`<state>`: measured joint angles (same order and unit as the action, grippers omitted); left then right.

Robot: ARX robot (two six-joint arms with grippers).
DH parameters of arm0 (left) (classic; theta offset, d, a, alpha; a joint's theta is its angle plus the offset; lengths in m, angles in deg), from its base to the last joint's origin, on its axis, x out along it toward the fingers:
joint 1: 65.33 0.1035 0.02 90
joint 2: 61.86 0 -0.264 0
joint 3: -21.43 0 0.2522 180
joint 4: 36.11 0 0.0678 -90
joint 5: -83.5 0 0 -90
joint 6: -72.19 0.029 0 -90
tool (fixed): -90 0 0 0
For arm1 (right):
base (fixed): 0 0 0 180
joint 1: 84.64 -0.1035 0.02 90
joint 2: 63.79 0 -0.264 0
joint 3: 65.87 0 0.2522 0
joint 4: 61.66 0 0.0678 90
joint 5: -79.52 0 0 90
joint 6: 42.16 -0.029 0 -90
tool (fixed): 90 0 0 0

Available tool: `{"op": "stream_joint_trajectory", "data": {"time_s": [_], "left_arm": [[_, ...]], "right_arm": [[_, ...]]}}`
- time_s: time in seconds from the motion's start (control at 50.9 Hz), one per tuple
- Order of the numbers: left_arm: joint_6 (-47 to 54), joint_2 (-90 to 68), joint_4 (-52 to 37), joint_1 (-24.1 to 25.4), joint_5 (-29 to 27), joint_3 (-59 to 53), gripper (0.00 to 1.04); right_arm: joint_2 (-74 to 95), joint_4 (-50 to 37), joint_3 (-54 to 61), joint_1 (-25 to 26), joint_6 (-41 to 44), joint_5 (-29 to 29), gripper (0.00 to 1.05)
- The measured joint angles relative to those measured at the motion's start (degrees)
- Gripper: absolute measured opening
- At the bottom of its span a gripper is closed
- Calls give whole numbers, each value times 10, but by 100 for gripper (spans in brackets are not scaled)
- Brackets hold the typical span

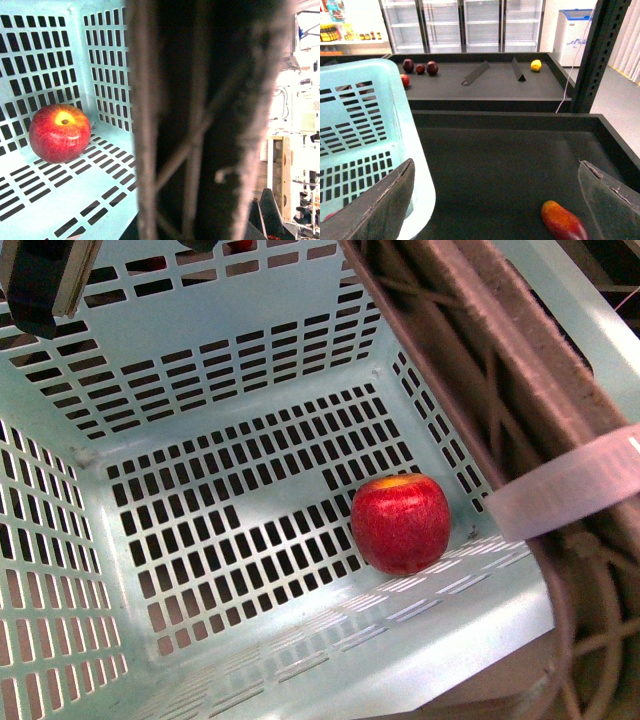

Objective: Pick apple with right arm and hold basket with left

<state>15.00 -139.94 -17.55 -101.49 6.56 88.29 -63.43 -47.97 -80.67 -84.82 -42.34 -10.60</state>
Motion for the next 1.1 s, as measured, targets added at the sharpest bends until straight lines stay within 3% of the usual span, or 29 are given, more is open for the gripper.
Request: {"op": "stream_joint_trajectory", "data": {"time_s": [0.098,0.236,0.471,0.903,1.099], "left_arm": [[0,0,0,0,-2,0,5],[-15,0,-29,-17,-117,-1,5],[-54,-4,-52,19,-145,-1,5],[-269,-78,-172,222,-123,-47,5],[-283,-141,-205,262,-124,-47,5]], "right_arm": [[0,0,0,0,0,0,96],[0,0,0,0,0,0,96],[0,0,0,0,0,0,96],[0,0,0,0,0,0,96],[0,0,0,0,0,0,96]]}}
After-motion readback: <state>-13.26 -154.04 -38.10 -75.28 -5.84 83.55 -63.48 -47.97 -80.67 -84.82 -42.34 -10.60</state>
